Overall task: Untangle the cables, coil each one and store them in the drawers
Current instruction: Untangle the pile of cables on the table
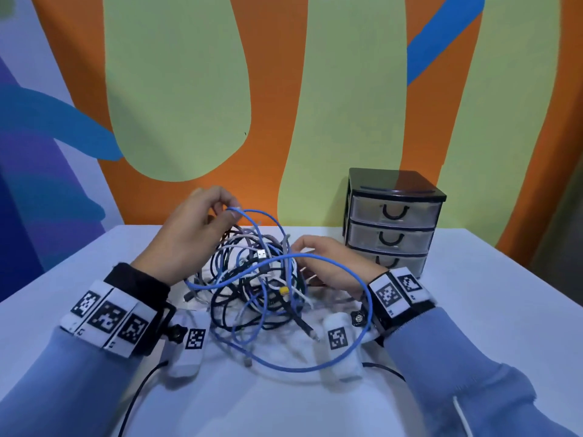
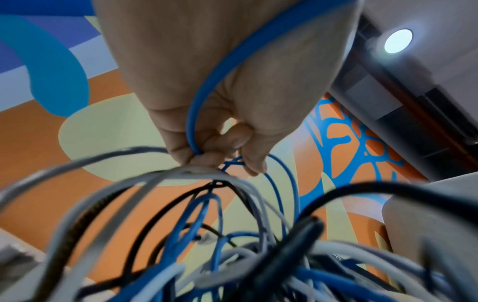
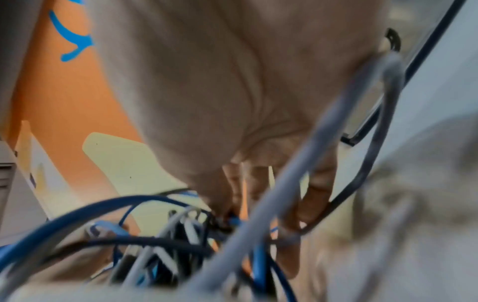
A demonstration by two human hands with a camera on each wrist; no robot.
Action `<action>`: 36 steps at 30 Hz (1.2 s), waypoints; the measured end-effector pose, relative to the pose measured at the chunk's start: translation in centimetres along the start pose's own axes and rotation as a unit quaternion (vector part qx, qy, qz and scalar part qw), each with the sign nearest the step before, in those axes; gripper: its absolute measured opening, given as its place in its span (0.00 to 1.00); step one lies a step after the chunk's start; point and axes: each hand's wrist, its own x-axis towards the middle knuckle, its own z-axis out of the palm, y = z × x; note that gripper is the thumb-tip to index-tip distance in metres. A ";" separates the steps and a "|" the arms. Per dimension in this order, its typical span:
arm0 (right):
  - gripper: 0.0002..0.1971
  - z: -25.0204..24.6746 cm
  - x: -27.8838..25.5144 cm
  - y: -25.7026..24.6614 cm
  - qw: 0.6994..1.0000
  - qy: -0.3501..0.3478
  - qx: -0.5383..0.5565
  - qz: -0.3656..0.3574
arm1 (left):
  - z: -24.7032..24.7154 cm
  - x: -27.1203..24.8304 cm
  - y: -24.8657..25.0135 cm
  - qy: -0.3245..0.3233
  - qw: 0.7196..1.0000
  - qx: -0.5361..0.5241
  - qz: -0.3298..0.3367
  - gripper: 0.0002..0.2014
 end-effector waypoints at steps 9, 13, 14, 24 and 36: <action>0.07 -0.9 -0.1 -0.6 0.971 0.192 0.077 -0.116 | -0.9 0.1 -0.6 0.013 0.996 0.083 -0.027 0.06; 0.07 -1.6 -0.1 -0.2 0.974 0.168 0.141 -0.063 | -0.9 0.1 -0.3 0.040 0.995 0.089 -0.024 0.05; 0.08 -1.7 -0.2 -0.3 0.975 0.177 0.117 -0.062 | -0.8 0.1 -0.3 0.046 0.995 0.090 -0.025 0.05; 0.16 -2.3 -0.7 -1.7 0.930 0.288 0.204 -0.102 | -1.1 0.4 -0.6 0.087 0.988 0.117 -0.047 0.05; 0.24 -4.1 -1.9 -1.3 0.886 0.410 -0.173 -0.127 | -1.7 0.1 -0.9 0.133 0.971 0.183 -0.081 0.03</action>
